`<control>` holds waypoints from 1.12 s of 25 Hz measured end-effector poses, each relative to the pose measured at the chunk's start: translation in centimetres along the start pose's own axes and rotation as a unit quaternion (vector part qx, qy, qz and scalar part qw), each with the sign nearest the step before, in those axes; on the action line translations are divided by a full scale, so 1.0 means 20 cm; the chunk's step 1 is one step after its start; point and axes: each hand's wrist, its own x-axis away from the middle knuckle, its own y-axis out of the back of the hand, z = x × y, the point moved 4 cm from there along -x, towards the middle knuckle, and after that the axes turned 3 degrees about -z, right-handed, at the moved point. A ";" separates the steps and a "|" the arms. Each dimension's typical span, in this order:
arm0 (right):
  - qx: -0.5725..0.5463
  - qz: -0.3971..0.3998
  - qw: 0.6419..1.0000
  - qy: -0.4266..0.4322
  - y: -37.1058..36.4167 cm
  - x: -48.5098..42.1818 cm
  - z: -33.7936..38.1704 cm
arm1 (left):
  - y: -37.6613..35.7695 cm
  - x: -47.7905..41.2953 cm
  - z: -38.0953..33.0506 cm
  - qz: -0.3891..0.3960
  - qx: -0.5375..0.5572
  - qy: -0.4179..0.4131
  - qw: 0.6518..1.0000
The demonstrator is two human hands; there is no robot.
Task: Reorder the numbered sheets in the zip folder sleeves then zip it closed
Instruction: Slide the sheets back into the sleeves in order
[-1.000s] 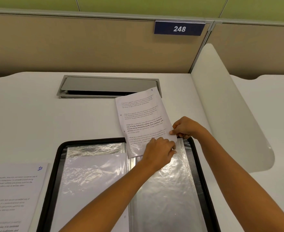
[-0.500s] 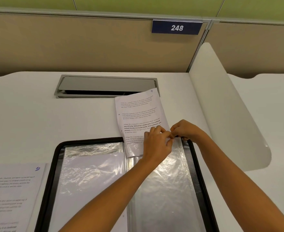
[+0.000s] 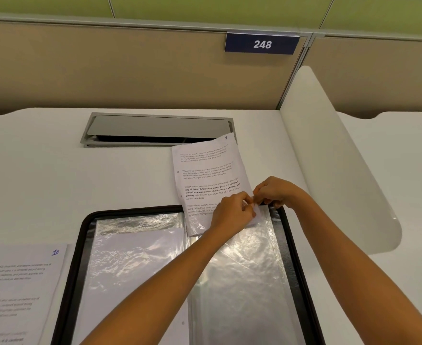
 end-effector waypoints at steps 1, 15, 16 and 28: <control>0.020 0.010 1.000 -0.005 0.00 0.00 0.00 | 0.01 0.00 0.00 -0.011 -0.012 -0.006 1.000; -0.070 -0.094 0.993 0.033 0.00 -0.13 0.01 | 0.14 -0.11 0.08 -0.141 -0.055 -0.034 0.988; -0.071 -0.090 0.992 0.055 0.01 -0.13 0.00 | 0.23 -0.14 0.13 -0.190 -0.078 -0.004 0.979; -0.164 -0.030 0.975 0.144 0.09 -0.06 -0.09 | 0.52 -0.22 0.49 -0.101 0.275 0.193 0.937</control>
